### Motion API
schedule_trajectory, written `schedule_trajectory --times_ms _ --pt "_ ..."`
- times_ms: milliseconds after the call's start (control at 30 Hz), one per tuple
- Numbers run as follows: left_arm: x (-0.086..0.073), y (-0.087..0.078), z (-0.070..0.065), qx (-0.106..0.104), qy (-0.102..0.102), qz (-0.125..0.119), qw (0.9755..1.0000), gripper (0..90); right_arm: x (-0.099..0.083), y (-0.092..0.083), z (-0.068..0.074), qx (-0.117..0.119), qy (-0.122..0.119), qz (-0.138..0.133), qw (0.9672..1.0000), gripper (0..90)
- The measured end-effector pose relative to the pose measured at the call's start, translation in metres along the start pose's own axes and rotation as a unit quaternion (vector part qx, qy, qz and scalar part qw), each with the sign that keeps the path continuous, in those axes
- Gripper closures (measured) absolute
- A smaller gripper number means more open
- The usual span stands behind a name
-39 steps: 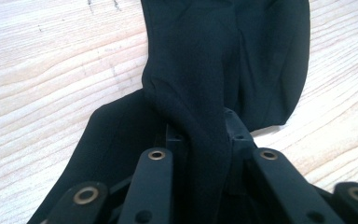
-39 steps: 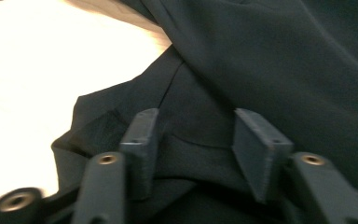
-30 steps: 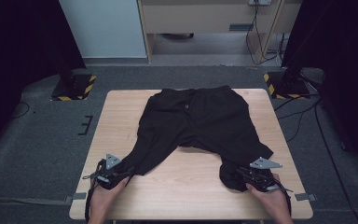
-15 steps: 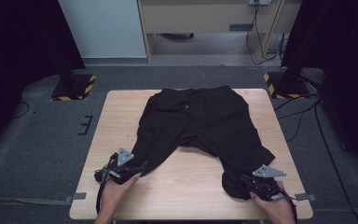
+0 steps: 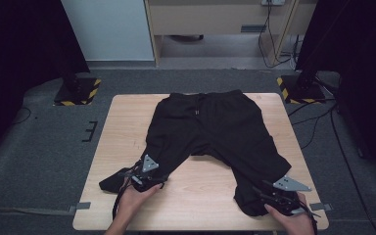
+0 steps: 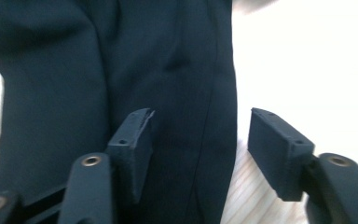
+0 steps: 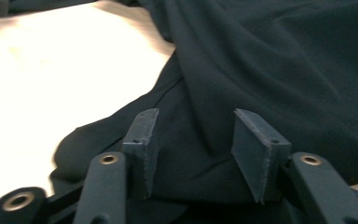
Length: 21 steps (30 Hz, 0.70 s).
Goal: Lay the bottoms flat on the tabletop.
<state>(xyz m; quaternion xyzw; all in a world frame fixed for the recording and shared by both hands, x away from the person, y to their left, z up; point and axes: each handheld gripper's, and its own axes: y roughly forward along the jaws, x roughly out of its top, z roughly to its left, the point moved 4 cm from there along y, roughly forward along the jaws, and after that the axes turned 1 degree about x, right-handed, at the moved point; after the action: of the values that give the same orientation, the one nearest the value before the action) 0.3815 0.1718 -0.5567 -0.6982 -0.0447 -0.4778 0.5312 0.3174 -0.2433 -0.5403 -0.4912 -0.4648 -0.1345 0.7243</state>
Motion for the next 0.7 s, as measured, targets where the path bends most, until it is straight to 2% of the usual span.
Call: schedule_trajectory --times_ms 100,167,267,533,600,700 --pt "0.0 -0.002 0.005 0.006 -0.004 -0.001 1.0 56.4 0.0 0.0 -0.003 -0.01 0.002 -0.005 0.9999 47.9" --pt "-0.001 -0.004 0.008 0.005 -0.012 0.002 0.9999 70.5 0.001 0.0 -0.004 -0.013 0.003 -0.008 0.9999 48.0" --pt "-0.004 -0.009 0.008 0.0 -0.02 0.008 0.9998 79.1 0.003 0.0 -0.007 -0.018 0.009 -0.013 0.9997 48.7" --pt "-0.018 -0.026 -0.004 -0.014 -0.017 0.011 0.9997 78.9 0.017 0.016 -0.007 -0.012 0.01 -0.026 0.9995 48.9" --pt "-0.021 -0.032 -0.003 -0.005 -0.015 0.005 0.9999 76.0 0.023 0.02 -0.006 -0.01 0.009 -0.033 0.9993 48.5" --pt "-0.023 -0.043 0.005 0.031 -0.022 -0.021 0.9991 60.7 0.031 0.025 -0.006 -0.007 0.012 -0.044 0.9989 47.2"
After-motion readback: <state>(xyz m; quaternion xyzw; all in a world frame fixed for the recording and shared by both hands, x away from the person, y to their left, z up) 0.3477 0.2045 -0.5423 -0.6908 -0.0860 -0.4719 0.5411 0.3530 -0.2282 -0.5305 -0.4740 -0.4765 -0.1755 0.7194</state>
